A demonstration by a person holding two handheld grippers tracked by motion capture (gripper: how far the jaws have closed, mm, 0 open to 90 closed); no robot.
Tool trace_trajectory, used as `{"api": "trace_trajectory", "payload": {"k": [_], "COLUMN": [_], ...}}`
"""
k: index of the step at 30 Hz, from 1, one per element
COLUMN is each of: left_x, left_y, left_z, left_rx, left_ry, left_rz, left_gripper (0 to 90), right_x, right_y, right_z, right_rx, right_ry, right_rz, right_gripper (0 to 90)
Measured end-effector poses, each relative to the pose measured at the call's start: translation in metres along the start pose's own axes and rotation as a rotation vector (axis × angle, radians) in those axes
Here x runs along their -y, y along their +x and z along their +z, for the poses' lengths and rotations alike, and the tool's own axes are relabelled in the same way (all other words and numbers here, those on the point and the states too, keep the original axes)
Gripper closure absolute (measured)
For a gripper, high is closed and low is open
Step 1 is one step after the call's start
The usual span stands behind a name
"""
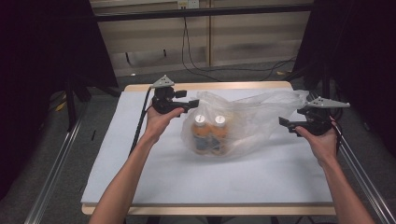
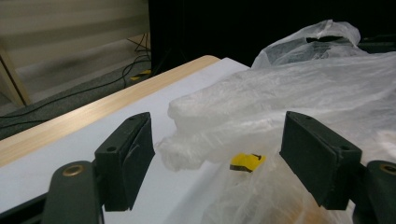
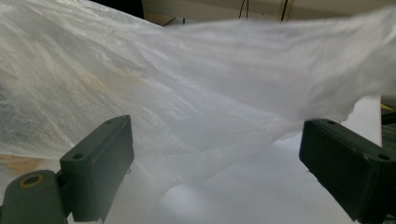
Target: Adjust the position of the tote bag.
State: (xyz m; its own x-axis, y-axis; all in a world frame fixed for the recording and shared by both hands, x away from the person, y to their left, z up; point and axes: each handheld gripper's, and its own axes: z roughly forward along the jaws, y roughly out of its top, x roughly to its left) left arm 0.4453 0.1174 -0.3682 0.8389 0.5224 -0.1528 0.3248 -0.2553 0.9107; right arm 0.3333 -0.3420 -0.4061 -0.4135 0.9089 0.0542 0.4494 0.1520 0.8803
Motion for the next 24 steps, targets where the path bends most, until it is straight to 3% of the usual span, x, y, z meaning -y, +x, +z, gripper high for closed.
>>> {"api": "trace_trajectory", "payload": {"k": [6, 9, 12, 14, 19, 22, 24], "left_x": [0.001, 0.001, 0.003, 0.003, 0.001, 0.0, 0.0], "left_y": [-0.003, -0.006, -0.006, -0.008, -0.012, -0.016, -0.019], "left_z": [0.015, 0.023, 0.027, 0.028, 0.021, 0.014, 0.014], "left_rx": [0.039, 0.053, 0.086, 0.094, 0.114, 0.145, 0.148], "left_ry": [0.006, 0.052, 0.055, 0.063, 0.028, 0.009, 0.035], "left_rz": [-0.009, 0.016, 0.001, -0.004, -0.028, -0.023, -0.009], "left_gripper": [23.2, 25.2, 29.1, 30.5, 32.1, 31.7, 29.5], "right_x": [-0.001, -0.004, -0.007, -0.009, -0.014, -0.014, -0.014], "right_y": [-0.004, -0.004, -0.001, 0.001, 0.005, 0.009, 0.01], "right_z": [0.01, 0.012, 0.013, 0.013, 0.018, 0.019, 0.019], "right_rx": [0.0, -0.015, -0.029, -0.047, -0.067, -0.076, -0.091], "right_ry": [0.011, -0.001, -0.019, -0.03, -0.036, -0.03, -0.029], "right_rz": [0.01, 0.016, 0.001, 0.0, -0.008, -0.024, -0.024], "right_gripper": [9.8, 14.8, 26.1, 39.6, 56.7, 77.8, 88.7]}}
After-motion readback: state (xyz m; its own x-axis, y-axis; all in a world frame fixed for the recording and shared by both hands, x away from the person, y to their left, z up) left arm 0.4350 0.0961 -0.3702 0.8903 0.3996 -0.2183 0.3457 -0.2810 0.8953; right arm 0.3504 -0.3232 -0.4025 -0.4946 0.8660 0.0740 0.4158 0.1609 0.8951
